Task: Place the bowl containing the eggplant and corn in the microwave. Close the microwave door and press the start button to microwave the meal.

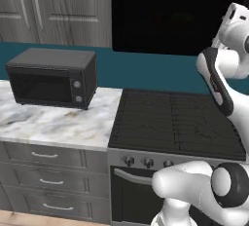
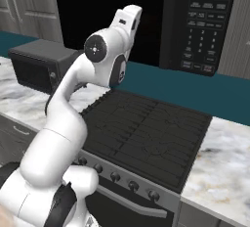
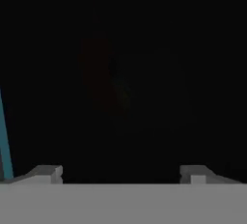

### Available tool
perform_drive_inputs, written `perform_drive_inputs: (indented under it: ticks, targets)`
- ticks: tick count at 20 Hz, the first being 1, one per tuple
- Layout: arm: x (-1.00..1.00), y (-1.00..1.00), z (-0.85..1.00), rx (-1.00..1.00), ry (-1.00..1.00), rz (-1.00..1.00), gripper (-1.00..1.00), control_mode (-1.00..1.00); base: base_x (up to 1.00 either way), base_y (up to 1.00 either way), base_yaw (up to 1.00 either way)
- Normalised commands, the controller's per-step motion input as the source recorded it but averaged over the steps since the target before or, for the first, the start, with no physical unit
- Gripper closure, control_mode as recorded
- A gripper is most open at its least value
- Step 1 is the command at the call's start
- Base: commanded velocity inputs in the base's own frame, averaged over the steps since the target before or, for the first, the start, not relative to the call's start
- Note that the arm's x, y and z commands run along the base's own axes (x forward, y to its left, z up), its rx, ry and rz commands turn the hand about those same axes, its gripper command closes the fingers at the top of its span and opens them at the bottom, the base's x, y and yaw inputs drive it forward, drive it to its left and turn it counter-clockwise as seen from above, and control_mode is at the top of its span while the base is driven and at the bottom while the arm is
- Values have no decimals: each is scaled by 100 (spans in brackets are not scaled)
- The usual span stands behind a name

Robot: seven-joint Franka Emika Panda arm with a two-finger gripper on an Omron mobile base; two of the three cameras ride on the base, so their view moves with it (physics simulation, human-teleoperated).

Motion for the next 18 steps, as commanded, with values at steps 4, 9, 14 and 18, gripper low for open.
perform_drive_inputs:
  ticks: [4, 9, 14, 18]
  targets:
    - [-74, 77, 54, -6, 22, 4, -100, -100, 0, 0, 0]
    - [-99, 8, 3, -1, 13, 0, -100, -100, 0, 0, 0]
    - [-100, -23, -18, 0, 0, 4, -100, -100, 0, 0, 0]
    - [-96, -25, -20, 2, -1, 11, -100, -100, 0, 0, 0]
